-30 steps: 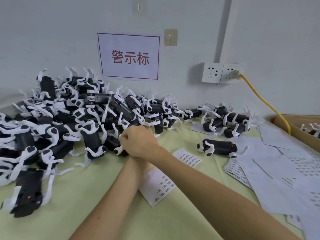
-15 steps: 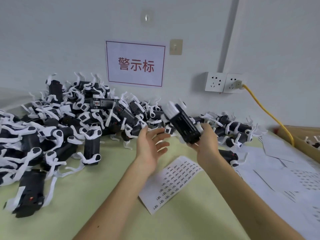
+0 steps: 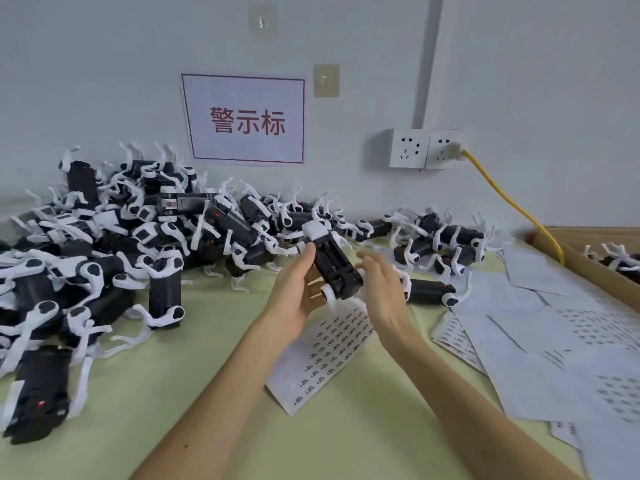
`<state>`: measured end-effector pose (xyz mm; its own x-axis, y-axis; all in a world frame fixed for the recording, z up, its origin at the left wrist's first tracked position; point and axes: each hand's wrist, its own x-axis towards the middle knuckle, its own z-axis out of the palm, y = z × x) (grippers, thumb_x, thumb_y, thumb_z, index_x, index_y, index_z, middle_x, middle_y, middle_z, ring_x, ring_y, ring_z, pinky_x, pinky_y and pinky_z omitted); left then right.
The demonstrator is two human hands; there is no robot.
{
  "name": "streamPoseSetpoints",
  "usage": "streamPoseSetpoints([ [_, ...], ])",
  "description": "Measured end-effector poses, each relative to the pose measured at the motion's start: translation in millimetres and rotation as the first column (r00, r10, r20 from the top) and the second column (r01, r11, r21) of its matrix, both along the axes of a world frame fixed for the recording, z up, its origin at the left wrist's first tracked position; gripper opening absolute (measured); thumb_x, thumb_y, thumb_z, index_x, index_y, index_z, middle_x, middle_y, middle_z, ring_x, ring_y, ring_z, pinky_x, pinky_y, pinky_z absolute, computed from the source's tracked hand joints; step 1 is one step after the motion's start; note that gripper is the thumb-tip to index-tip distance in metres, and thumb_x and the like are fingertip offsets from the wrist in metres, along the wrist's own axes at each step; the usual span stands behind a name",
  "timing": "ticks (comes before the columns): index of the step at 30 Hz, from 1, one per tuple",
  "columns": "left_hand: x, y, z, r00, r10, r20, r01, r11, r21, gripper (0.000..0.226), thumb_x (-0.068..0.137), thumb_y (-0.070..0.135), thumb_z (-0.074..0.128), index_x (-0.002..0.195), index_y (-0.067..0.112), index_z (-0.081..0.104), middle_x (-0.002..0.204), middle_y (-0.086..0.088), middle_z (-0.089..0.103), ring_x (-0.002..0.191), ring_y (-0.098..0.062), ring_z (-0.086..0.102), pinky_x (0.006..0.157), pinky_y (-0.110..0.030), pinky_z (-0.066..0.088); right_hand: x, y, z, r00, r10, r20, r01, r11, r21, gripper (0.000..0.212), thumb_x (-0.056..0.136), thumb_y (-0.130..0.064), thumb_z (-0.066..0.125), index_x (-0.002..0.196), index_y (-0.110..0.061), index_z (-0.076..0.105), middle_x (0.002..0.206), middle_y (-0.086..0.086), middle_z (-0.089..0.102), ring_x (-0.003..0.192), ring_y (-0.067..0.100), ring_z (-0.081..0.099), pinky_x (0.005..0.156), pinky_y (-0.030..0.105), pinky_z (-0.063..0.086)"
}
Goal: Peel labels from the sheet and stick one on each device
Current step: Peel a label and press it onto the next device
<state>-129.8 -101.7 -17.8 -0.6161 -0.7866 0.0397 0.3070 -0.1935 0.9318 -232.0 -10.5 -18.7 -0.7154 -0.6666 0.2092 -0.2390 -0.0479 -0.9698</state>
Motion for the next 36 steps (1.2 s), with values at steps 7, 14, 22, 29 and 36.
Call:
streamPoseSetpoints([
  [7,-2.0,3.5,-5.6,0.992,0.122,0.007,-0.122,0.992,0.018,0.04,0.099,0.048,0.059,0.112,0.014,0.074,0.101,-0.009,0.079,0.082,-0.022,0.077,0.061,-0.028,0.059,8.1,-2.1,-11.5,0.875,0.115,-0.471,-0.117,0.993,0.025,0.066,0.092,-0.05,0.048,0.155,-0.03,0.041,0.135,-0.019,0.053,0.118,0.002,0.054,0.097,0.023,0.045],
  [14,-5.3,1.1,-10.7,0.96,0.271,0.069,-0.268,0.962,-0.048,0.042,0.1,0.051,0.057,0.11,0.014,0.074,0.098,-0.008,0.078,0.082,-0.023,0.072,0.055,-0.024,0.053,10.0,-4.6,-15.2,0.839,0.163,-0.52,-0.156,0.986,0.057,0.054,0.104,-0.027,0.053,0.157,-0.026,0.038,0.132,-0.015,0.052,0.114,0.002,0.053,0.093,0.023,0.046],
  [22,-7.4,2.0,-6.6,0.958,0.28,0.059,-0.276,0.959,-0.057,0.037,0.105,0.047,0.051,0.119,0.015,0.065,0.111,-0.01,0.075,0.098,-0.025,0.073,0.062,-0.029,0.056,10.8,-5.8,-15.5,0.792,0.179,-0.584,-0.173,0.983,0.066,0.049,0.106,-0.022,0.048,0.155,-0.023,0.042,0.163,-0.011,0.033,0.148,0.005,0.031,0.119,0.029,0.032],
  [29,-6.1,-0.7,-9.2,0.964,0.263,0.043,-0.26,0.964,-0.059,0.038,0.102,0.045,0.059,0.116,0.012,0.07,0.108,-0.012,0.077,0.093,-0.026,0.073,0.063,-0.03,0.055,7.1,-3.4,-12.7,0.778,0.209,-0.592,-0.189,0.977,0.097,0.056,0.102,-0.031,0.043,0.157,-0.04,0.034,0.165,-0.021,0.024,0.147,-0.007,0.025,0.114,0.023,0.031],
  [36,-5.3,-7.4,-14.8,0.912,0.406,0.05,-0.408,0.913,0.028,0.037,0.096,0.044,0.068,0.091,0.008,0.072,0.082,-0.005,0.075,0.066,-0.016,0.069,0.053,-0.025,0.055,8.4,-1.6,-12.0,0.708,0.233,-0.667,-0.128,0.971,0.202,0.044,0.107,-0.035,0.043,0.151,-0.041,0.044,0.162,-0.017,0.035,0.144,0.011,0.034,0.118,0.039,0.028],
])
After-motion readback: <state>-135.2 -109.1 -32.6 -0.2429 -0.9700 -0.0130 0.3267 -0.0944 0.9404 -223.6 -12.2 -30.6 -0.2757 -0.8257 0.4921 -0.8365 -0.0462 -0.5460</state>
